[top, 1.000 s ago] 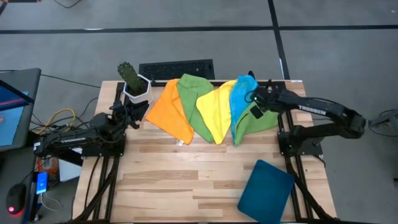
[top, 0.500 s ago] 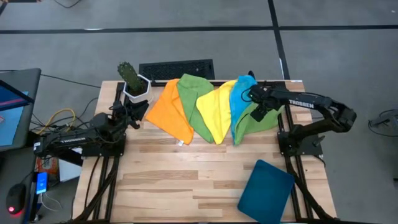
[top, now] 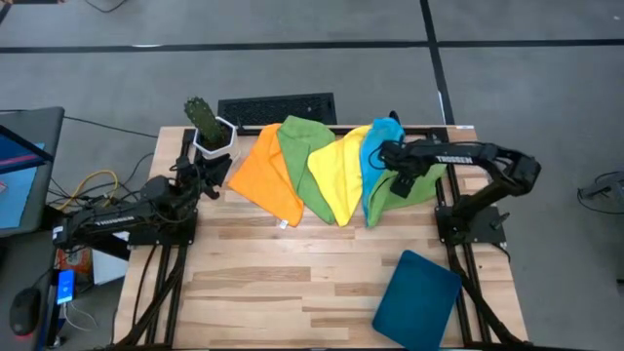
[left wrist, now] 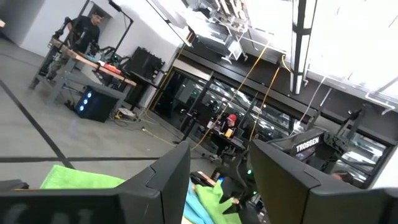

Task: Fold microfiber towels
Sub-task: Fold the right green microfiber towel

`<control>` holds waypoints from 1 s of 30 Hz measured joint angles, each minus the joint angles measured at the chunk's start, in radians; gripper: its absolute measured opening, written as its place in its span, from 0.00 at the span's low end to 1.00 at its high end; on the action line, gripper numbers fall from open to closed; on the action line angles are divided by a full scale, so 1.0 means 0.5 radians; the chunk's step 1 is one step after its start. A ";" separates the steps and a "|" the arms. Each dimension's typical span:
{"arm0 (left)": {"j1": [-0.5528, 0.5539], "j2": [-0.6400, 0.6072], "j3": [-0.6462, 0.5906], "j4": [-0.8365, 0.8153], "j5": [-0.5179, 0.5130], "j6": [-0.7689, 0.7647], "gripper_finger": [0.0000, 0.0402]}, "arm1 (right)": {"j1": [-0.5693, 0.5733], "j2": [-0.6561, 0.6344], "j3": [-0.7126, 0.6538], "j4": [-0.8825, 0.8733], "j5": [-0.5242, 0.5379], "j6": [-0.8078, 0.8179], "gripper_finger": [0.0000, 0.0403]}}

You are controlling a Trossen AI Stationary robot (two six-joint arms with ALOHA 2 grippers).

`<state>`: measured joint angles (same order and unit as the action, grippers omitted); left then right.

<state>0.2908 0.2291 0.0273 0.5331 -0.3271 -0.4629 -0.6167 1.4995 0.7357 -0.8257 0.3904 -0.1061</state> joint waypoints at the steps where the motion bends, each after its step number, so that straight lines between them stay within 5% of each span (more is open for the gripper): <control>1: 0.005 0.000 0.000 0.000 -0.001 0.000 0.40 | -0.012 0.027 0.000 0.003 0.027 0.001 0.48; 8: 0.016 0.000 0.000 0.000 -0.002 -0.008 0.40 | -0.082 0.122 0.000 0.071 0.083 0.000 0.39; 17: 0.015 0.000 0.000 0.000 -0.059 -0.024 0.40 | -0.095 0.016 0.000 0.095 0.219 -0.041 0.04; 24: 0.015 0.001 0.000 0.000 -0.082 -0.062 0.40 | -0.094 -0.129 0.000 0.121 0.218 -0.050 0.03; 30: 0.014 0.018 0.000 -0.001 0.092 -0.073 0.40 | -0.039 -0.228 0.107 0.170 0.097 -0.030 0.03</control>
<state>0.2980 0.2383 0.0273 0.5325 -0.2812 -0.4993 -0.6362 1.3854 0.7893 -0.7407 0.4389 -0.1211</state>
